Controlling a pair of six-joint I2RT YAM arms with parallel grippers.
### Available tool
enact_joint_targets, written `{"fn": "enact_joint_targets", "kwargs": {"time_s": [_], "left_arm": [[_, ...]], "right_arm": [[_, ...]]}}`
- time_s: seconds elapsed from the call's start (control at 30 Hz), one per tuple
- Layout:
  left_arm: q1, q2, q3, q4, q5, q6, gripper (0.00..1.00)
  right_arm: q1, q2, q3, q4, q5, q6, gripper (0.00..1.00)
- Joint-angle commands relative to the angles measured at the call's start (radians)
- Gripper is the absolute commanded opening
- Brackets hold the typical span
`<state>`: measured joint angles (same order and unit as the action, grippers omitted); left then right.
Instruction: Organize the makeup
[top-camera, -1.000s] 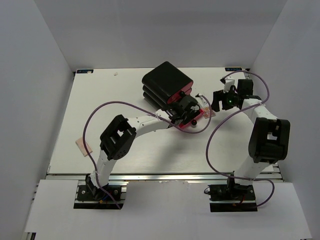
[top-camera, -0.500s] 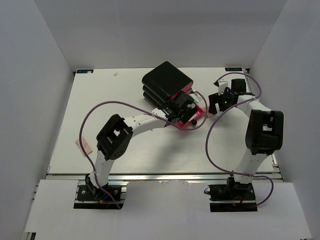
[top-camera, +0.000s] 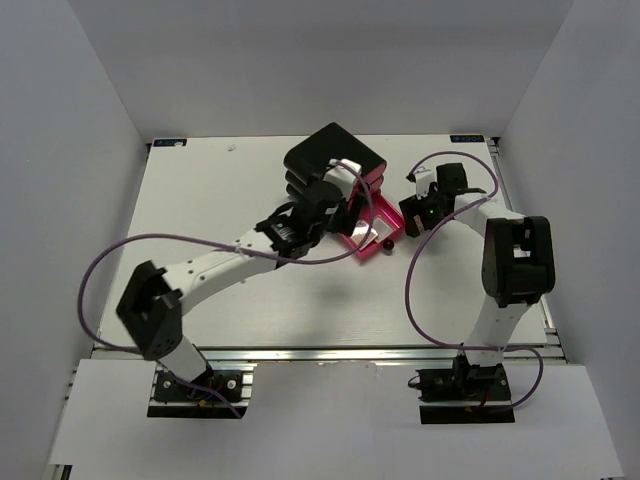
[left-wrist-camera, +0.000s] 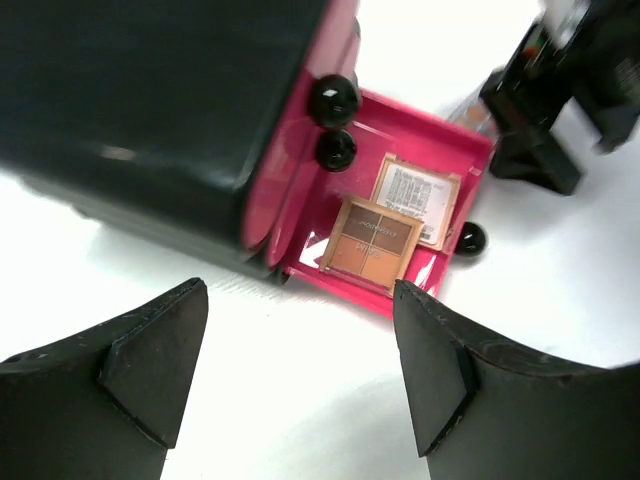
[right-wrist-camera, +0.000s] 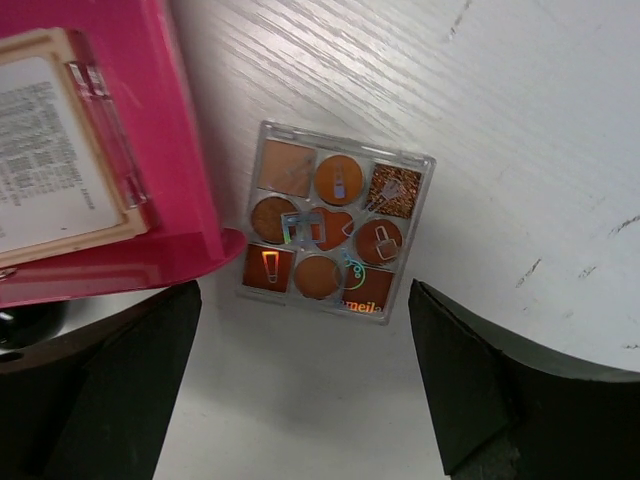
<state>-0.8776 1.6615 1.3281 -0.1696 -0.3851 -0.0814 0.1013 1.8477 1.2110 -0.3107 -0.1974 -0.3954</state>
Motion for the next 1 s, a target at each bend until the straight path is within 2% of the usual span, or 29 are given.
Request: {"fn": "enact_joint_targets", "kwargs": {"time_s": [0.0,0.23,0.4,0.5,0.7,0.8,0.83,0.9,0.93,0.97], "left_arm": [[0.014,-0.121,-0.099,0.027,-0.046,-0.106,0.84],[0.023,-0.258,-0.259,0.027,-0.084,-0.218,0.84],[0.026,-0.304,-0.291,0.021,-0.103,-0.256,0.84],[0.028,-0.339,-0.302,0.004,-0.123,-0.282,0.84],[0.052,-0.498,-0.397,-0.051,-0.17,-0.417,0.87],[0.092,-0.586,-0.47,-0.1,-0.201,-0.527,0.89],[0.104,-0.647,-0.487,-0.138,-0.227,-0.562,0.91],[0.139,-0.706,-0.532,-0.215,-0.254,-0.671,0.96],[0.152,-0.764,-0.546,-0.24,-0.274,-0.702,0.97],[0.163,-0.791,-0.558,-0.269,-0.285,-0.736,0.98]], "right_arm": [[-0.003,0.027,-0.004,0.033,0.065,0.044,0.89],[0.005,0.079,0.03,0.035,0.067,0.096,0.89],[0.021,0.116,0.077,0.038,0.098,0.096,0.89],[0.025,0.134,0.091,0.041,0.133,0.096,0.84],[-0.005,0.13,0.061,0.039,0.161,0.082,0.65],[-0.035,0.11,0.047,0.03,0.145,0.076,0.5],[-0.044,0.096,0.038,0.028,0.133,0.067,0.4],[-0.064,0.073,0.029,0.031,0.11,0.052,0.3],[-0.072,0.041,0.018,0.042,0.063,0.041,0.21],[-0.077,0.024,0.015,0.048,0.037,0.014,0.15]]}}
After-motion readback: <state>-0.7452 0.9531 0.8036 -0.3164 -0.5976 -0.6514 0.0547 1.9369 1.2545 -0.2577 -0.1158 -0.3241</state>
